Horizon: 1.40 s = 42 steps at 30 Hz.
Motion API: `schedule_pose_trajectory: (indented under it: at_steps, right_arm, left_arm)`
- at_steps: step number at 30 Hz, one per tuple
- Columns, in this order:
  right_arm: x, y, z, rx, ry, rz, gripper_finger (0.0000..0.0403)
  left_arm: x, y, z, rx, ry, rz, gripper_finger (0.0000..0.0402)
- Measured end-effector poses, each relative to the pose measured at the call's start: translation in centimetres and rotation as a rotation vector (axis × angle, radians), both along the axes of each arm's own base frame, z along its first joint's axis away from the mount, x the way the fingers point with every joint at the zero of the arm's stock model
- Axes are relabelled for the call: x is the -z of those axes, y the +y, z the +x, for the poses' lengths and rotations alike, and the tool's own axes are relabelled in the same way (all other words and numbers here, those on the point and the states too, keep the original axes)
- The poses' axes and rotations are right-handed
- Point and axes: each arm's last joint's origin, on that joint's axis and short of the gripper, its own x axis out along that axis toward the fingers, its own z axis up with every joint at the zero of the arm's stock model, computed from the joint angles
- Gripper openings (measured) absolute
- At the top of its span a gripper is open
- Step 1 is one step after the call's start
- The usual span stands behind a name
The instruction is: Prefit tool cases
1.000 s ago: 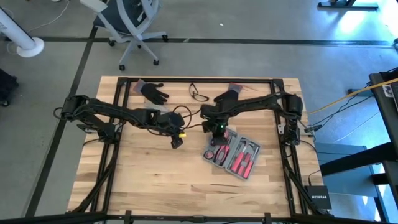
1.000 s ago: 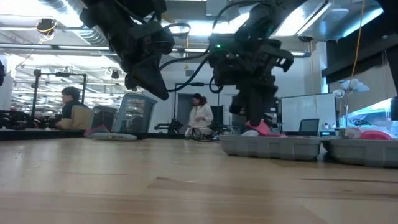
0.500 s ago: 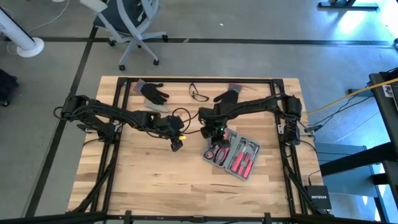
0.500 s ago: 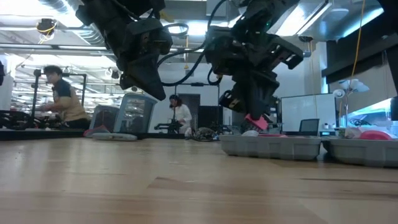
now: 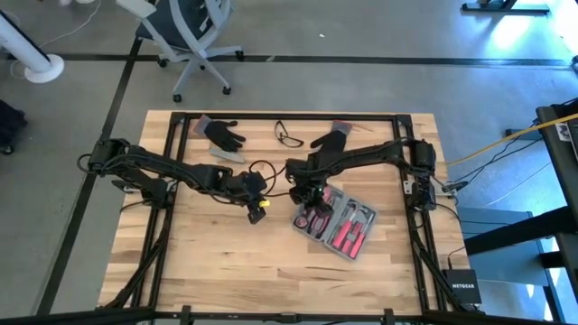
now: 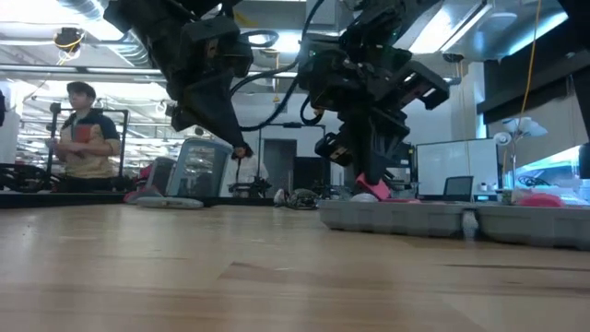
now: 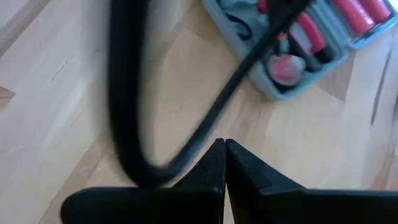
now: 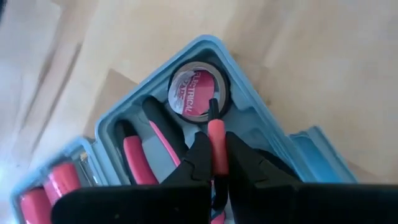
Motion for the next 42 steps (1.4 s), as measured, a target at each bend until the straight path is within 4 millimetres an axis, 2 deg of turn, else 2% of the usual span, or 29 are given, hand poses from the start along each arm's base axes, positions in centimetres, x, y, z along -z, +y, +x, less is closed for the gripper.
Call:
schedule_pose_trajectory:
  at_steps: [11,16,20,25,32,42]
  right_arm:
    - [-2.0,-0.7,0.8,-0.075,-0.051,-0.093,0.0014]
    - [-1.3,-1.1,0.3,-0.072,-0.030,-0.100,0.0014]
    - [-0.6,-2.2,-0.2,-0.041,-0.003,-0.116,0.0014]
    - [-0.6,-3.3,-0.2,-0.012,-0.022,-0.091,0.0014]
    - [-0.7,-3.0,-0.3,-0.021,-0.023,-0.007,0.0014]
    - [-0.2,-3.0,-0.1,-0.018,-0.016,-0.004,0.0014]
  left_arm:
    - [0.0,-0.7,-0.1,0.002,0.000,-0.020,0.0000]
    - [0.0,-1.2,-0.1,0.003,-0.001,-0.032,0.0000]
    - [0.0,-1.5,-0.2,0.002,-0.002,-0.030,0.0000]
    - [0.0,-1.5,-0.2,-0.004,-0.002,-0.033,0.0000]
    - [0.0,-1.6,-0.2,-0.014,-0.002,-0.044,0.0000]
    - [0.0,-1.6,-0.2,-0.013,-0.003,-0.043,0.0000]
